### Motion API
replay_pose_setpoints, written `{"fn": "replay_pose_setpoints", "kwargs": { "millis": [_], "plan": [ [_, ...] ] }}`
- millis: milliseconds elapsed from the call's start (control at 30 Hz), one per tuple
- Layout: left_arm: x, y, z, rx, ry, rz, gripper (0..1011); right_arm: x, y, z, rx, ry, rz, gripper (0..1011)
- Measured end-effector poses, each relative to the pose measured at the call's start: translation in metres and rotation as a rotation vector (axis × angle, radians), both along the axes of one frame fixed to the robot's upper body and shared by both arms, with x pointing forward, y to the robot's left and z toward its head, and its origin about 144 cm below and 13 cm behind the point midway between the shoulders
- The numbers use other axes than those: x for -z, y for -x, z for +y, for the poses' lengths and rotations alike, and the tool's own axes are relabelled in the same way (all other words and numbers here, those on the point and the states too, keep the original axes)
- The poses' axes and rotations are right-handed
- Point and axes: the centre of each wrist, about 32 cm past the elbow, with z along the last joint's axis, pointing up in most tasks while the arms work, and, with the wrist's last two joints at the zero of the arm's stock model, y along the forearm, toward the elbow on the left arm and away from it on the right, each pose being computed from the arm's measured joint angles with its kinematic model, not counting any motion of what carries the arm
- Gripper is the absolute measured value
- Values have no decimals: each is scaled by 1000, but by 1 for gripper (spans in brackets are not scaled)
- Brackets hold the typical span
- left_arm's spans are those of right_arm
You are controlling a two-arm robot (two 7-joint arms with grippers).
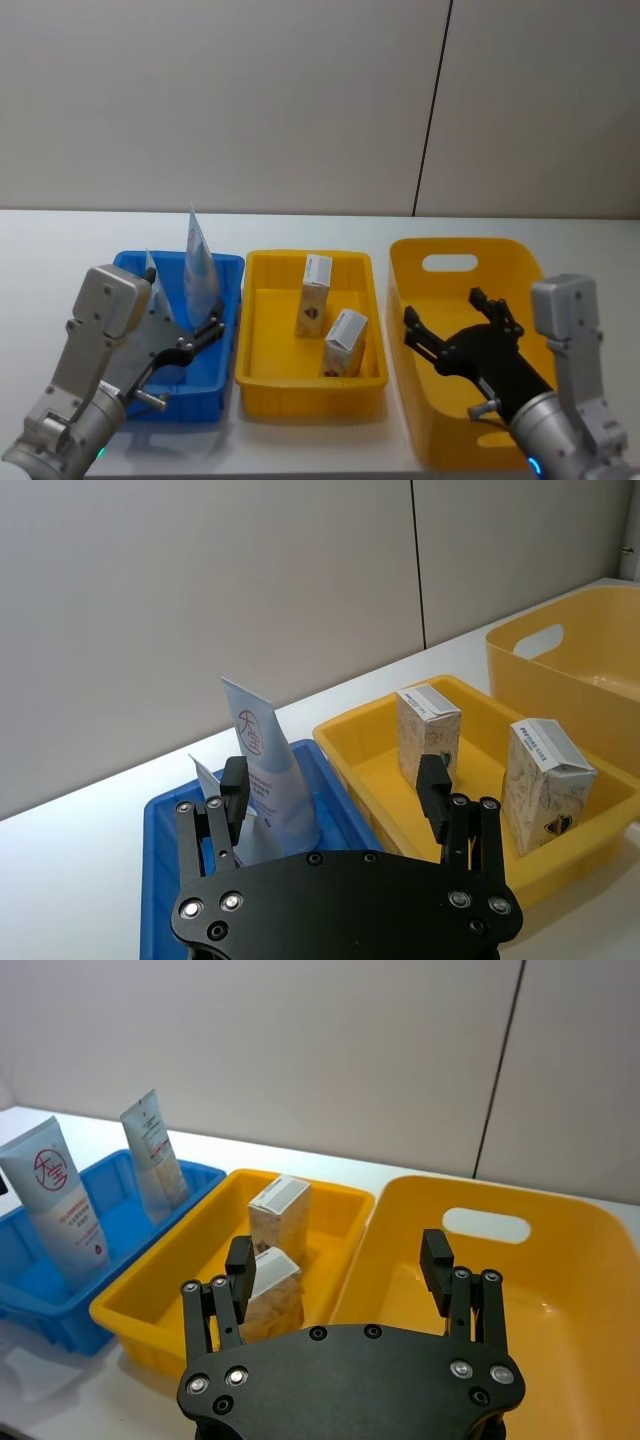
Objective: Bimanual collaborative sorting of washing and personal care products
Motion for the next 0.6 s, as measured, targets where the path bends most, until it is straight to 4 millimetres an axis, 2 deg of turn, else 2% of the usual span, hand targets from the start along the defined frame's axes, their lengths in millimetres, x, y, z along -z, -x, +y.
{"fn": "replay_pose_setpoints", "kwargs": {
  "millis": [300, 600],
  "plan": [
    [0, 0, 0, 0, 0, 0, 1001, -13, -18, 24, -54, 37, 72, 1003],
    [0, 0, 0, 0, 0, 0, 1001, -27, -35, 62, -97, 97, 167, 1003]
  ]
}}
